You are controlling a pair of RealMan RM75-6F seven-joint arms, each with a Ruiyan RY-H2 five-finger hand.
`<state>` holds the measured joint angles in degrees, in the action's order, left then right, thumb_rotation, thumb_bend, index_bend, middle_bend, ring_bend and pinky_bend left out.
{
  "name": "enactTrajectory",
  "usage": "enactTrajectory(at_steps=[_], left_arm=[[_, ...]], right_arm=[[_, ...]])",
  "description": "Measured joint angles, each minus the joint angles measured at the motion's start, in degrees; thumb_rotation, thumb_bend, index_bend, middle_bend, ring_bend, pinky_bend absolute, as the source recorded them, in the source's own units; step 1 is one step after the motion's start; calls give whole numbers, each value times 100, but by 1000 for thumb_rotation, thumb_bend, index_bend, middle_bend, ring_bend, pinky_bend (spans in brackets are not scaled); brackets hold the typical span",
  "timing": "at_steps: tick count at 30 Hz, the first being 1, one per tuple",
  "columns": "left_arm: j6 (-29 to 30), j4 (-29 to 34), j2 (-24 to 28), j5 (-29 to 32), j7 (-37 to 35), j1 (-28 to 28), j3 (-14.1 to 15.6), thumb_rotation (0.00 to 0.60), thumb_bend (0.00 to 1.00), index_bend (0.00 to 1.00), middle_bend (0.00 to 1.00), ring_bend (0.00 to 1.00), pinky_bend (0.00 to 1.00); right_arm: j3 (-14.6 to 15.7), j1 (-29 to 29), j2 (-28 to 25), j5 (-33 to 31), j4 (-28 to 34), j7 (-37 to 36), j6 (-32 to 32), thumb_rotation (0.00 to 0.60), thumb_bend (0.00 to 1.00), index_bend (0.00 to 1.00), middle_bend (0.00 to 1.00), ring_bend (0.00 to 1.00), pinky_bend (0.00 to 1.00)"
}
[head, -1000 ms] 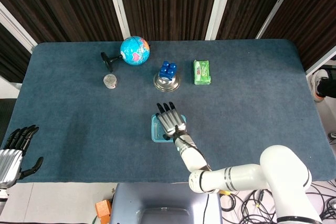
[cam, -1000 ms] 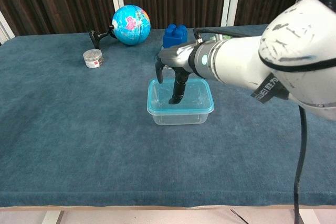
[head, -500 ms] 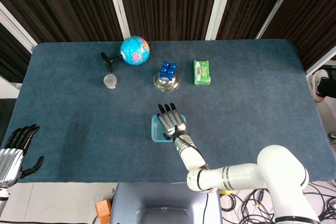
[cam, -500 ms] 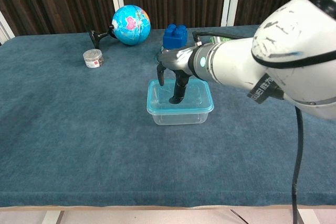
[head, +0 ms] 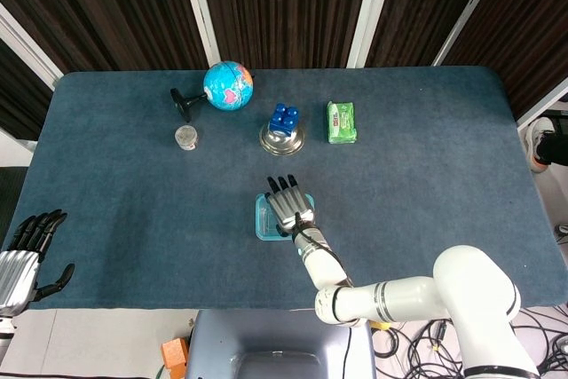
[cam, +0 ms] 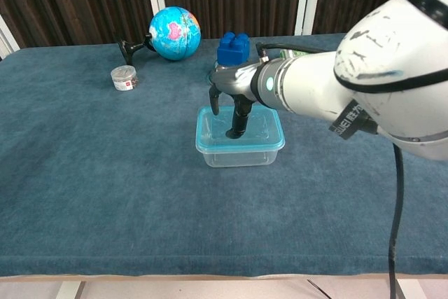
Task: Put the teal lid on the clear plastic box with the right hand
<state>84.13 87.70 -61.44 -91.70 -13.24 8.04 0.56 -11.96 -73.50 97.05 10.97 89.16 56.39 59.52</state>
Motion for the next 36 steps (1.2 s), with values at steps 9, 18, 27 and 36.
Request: enactTrajectory(at_steps=[9,18,27,36], left_arm=[[-23,-7,-11,15,6,14,-7,600,363,0,52,40,35],[-47,-18,-15,50,-24,33,-30,600,363,0,52,40,36],[-76,-19,-27,78,-15,50,-44,600,363,0,51,39,36],[-182,-12,-67,148,86,99,-69,600,361,0,51,38,36]], right_arm=[[-13,-32,-50,-37,47,79,46,600,119,377,0,0,0],[-31,-131,-39,-239,26,265,81,600,59,396,0,0,0],[-43,-168,-55,-397,11,347,46,600,29,404,0,0,0],[-62,-214,-204,-562,62,427,-59,600,0,402,0,0,0]])
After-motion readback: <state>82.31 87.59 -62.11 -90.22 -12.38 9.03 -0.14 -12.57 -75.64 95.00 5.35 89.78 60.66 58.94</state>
